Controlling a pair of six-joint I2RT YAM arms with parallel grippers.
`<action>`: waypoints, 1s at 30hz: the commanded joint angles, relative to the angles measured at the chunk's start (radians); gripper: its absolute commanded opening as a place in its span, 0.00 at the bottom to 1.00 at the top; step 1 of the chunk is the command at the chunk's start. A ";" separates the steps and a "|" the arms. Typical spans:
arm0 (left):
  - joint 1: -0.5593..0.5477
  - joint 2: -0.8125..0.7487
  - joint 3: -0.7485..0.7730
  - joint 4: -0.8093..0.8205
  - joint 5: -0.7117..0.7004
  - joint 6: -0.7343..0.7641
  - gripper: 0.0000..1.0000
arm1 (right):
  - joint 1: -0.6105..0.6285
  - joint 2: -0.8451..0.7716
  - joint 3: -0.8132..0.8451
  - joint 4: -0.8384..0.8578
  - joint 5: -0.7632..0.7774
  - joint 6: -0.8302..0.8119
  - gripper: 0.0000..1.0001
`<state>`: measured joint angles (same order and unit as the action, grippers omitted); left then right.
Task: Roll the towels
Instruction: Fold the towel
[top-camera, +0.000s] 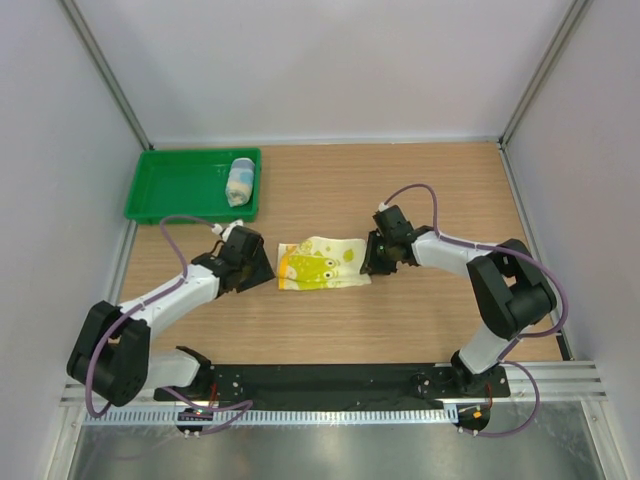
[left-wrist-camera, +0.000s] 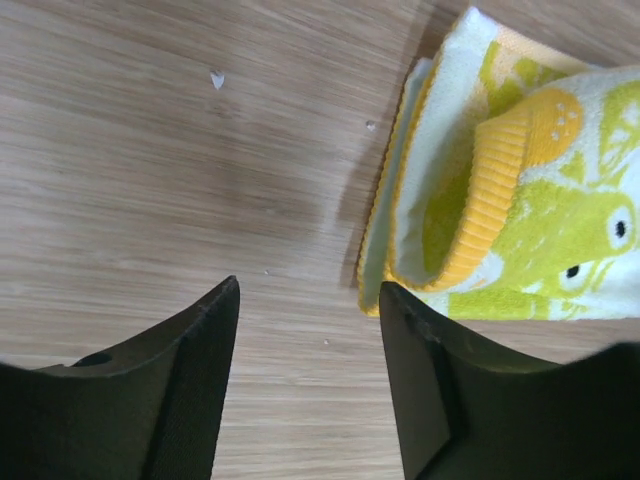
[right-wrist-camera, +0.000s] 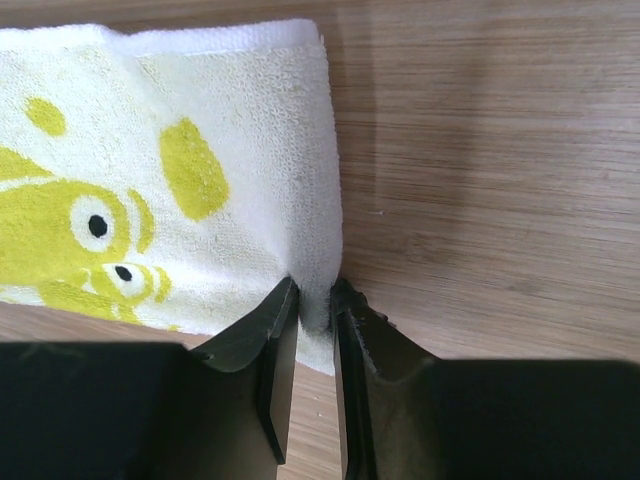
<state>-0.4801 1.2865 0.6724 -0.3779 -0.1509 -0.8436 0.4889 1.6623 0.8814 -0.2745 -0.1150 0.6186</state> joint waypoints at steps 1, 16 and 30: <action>-0.008 -0.052 0.021 0.020 -0.058 0.009 0.61 | -0.004 0.013 -0.007 -0.167 0.103 -0.056 0.28; -0.012 0.146 0.187 0.238 0.272 0.129 0.73 | 0.017 -0.254 0.085 -0.327 0.235 -0.059 0.66; -0.015 0.278 0.208 0.320 0.364 0.077 0.71 | 0.017 -0.078 -0.009 0.020 -0.092 -0.003 0.07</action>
<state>-0.4911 1.5539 0.8387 -0.1307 0.1616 -0.7444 0.5022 1.5463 0.8951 -0.3225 -0.1692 0.6006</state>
